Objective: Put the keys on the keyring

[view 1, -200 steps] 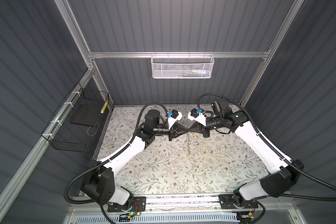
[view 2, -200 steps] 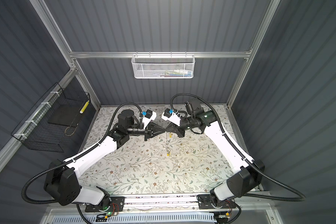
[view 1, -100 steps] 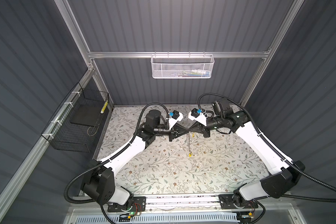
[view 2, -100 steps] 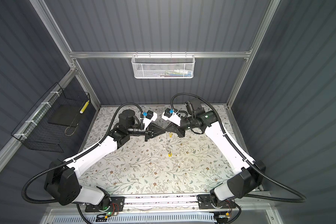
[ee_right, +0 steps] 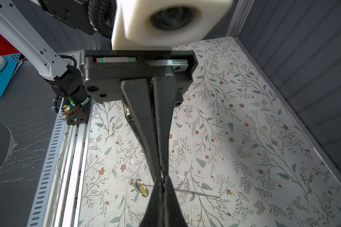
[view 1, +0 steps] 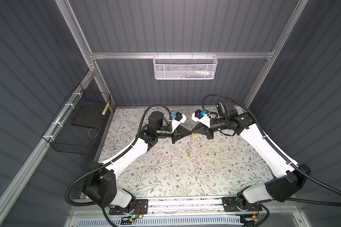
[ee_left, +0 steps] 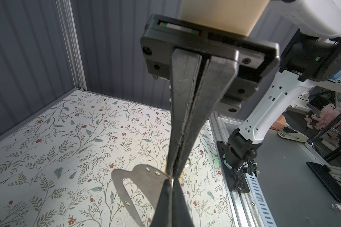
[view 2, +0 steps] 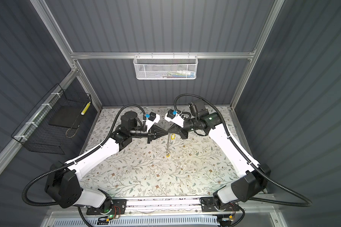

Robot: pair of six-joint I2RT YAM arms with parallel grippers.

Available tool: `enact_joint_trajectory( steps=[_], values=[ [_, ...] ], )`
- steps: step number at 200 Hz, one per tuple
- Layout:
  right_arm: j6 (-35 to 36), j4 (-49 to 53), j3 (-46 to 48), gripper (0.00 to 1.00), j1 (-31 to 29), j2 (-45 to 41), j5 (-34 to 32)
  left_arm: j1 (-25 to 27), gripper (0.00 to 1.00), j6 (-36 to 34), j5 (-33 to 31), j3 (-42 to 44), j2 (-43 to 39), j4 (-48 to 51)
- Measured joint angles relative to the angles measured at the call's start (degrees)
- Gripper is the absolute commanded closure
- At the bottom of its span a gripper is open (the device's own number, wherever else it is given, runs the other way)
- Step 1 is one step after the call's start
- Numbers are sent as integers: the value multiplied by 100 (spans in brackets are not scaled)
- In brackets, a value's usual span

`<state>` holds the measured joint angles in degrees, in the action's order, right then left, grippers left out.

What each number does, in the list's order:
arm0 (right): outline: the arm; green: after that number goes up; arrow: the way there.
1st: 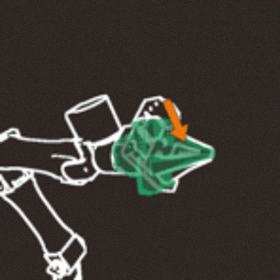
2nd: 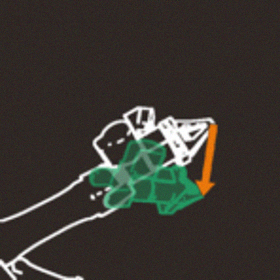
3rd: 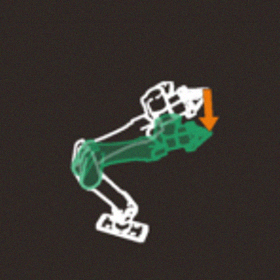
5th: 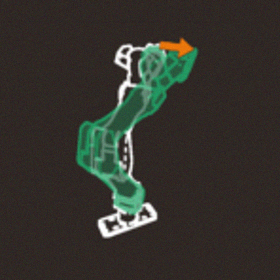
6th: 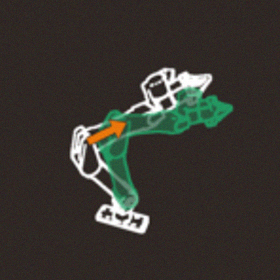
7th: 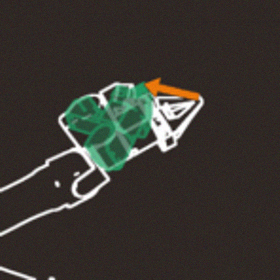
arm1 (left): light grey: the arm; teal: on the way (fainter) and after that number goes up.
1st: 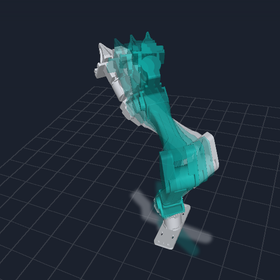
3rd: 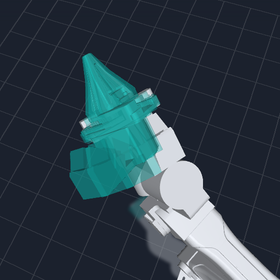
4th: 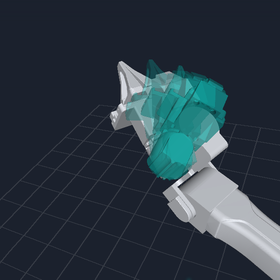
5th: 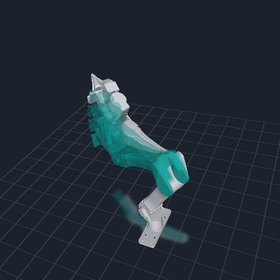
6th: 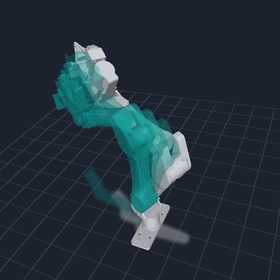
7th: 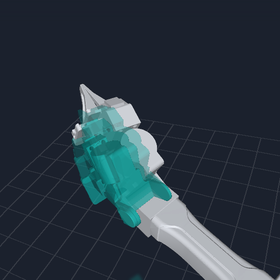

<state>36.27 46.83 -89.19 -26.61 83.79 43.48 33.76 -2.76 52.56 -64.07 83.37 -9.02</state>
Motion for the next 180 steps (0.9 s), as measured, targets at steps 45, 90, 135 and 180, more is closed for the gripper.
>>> enact_joint_trajectory(
  steps=[45,90,135,180],
  values=[
    [-334,-487,254,84,13,-186,-70,46,100,216,-157,225,-2,-505],
    [-544,-929,417,76,105,-435,-149,72,100,339,-271,446,-76,-748],
    [-896,-1471,1141,67,151,-909,-254,72,100,472,-575,671,-387,-1106],
    [-1438,-2079,1847,63,151,-1178,-164,72,100,645,-848,874,-516,-1491]
  ],
)
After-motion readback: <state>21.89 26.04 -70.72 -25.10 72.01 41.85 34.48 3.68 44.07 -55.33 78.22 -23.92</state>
